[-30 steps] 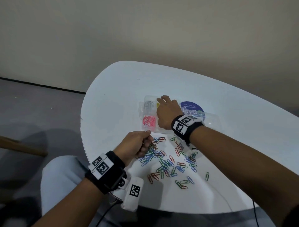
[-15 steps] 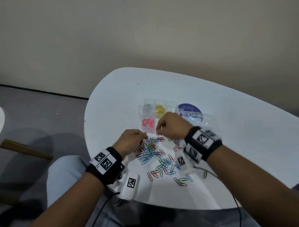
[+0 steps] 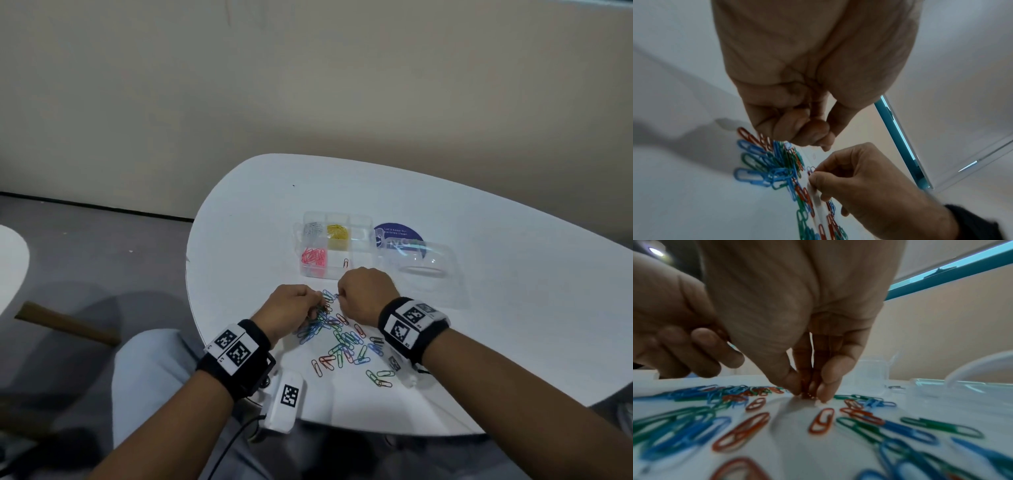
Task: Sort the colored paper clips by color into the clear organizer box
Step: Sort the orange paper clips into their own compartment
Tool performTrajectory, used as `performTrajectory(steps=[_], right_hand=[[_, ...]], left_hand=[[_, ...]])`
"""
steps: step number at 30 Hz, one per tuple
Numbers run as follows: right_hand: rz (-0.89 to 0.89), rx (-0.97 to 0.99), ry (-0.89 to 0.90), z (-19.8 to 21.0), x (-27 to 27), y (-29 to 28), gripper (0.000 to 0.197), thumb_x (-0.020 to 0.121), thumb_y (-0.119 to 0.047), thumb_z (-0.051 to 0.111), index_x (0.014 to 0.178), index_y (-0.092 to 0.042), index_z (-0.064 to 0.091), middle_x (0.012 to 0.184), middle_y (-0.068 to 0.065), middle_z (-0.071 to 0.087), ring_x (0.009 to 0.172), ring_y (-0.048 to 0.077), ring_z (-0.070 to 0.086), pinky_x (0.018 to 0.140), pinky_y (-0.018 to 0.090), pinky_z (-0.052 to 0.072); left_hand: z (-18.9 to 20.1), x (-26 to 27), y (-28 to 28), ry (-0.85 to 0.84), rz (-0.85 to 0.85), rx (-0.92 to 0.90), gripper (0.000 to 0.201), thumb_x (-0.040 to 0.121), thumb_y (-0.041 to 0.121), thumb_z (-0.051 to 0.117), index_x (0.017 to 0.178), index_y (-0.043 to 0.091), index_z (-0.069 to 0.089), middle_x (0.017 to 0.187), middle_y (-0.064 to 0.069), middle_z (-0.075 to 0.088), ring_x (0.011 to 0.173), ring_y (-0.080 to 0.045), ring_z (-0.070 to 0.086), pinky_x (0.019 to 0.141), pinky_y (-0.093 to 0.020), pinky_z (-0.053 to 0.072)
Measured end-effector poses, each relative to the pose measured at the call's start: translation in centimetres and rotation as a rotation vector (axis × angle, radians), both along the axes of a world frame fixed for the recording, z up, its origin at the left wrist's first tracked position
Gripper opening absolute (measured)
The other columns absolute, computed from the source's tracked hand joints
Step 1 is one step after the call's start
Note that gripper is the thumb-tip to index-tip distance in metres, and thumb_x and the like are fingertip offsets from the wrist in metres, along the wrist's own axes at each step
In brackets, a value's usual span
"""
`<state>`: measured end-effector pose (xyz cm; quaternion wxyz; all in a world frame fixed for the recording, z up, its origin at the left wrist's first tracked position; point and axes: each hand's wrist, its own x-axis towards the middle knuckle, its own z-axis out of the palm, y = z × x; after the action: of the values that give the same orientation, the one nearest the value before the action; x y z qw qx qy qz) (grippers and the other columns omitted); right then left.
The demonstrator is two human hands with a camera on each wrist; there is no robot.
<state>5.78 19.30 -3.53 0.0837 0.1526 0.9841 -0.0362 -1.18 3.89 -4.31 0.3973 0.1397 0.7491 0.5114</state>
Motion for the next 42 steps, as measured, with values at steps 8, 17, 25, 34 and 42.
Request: performTrajectory(steps=[8, 17, 25, 34, 42], right_hand=[[-0.286, -0.471, 0.22, 1.1, 2.4, 1.7, 0.011, 0.084, -0.019, 0.065, 0.076, -0.015, 0.072, 0.073, -0.004, 0.069, 0.069, 0.012, 0.065, 0.067, 0.029, 0.055], [-0.154, -0.573, 0.383, 4.5, -1.7, -0.3, 0.016, 0.087, -0.027, 0.068, 0.081, -0.016, 0.078, 0.081, -0.006, 0.074, 0.073, 0.006, 0.065, 0.07, 0.025, 0.052], [-0.027, -0.061, -0.081, 3.7, -11.2, 0.2, 0.018, 0.077, -0.032, 0.075, 0.074, -0.016, 0.067, 0.072, -0.002, 0.068, 0.069, 0.02, 0.065, 0.063, 0.027, 0.054], [0.084, 0.101, -0.209, 2.7, -12.4, -0.7, 0.027, 0.088, -0.028, 0.057, 0.068, -0.019, 0.043, 0.067, -0.004, 0.051, 0.065, 0.019, 0.051, 0.078, 0.032, 0.033], [-0.071, -0.418, -0.14, 3.7, -11.7, 1.8, 0.021, 0.079, -0.024, 0.077, 0.076, -0.004, 0.074, 0.082, 0.01, 0.072, 0.072, 0.018, 0.059, 0.068, 0.037, 0.054]], left_hand=[[-0.2, 0.1, 0.2, -0.122, 0.084, 0.074, 0.023, 0.098, 0.017, 0.052, 0.085, 0.005, 0.066, 0.06, -0.004, 0.055, 0.046, -0.015, 0.044, 0.043, -0.024, 0.03], [0.3, 0.4, 1.5, -0.614, 0.318, 0.271, 0.033, 0.101, 0.029, 0.045, 0.076, 0.01, 0.054, 0.06, -0.002, 0.044, 0.043, -0.012, 0.041, 0.038, -0.018, 0.032], [0.2, -2.8, -0.5, -0.423, 0.341, 0.259, 0.03, 0.102, 0.027, 0.044, 0.074, 0.013, 0.046, 0.052, 0.004, 0.023, 0.041, -0.01, 0.017, 0.037, -0.02, 0.013], [-0.7, -3.6, -1.2, -0.438, 0.323, 0.251, 0.03, 0.101, 0.029, 0.045, 0.075, 0.014, 0.049, 0.053, 0.004, 0.027, 0.042, -0.01, 0.019, 0.039, -0.02, 0.015], [-0.9, -2.7, -0.3, -0.47, 0.3, 0.274, 0.031, 0.101, 0.027, 0.046, 0.075, 0.013, 0.05, 0.056, 0.002, 0.029, 0.042, -0.009, 0.021, 0.036, -0.019, 0.017]])
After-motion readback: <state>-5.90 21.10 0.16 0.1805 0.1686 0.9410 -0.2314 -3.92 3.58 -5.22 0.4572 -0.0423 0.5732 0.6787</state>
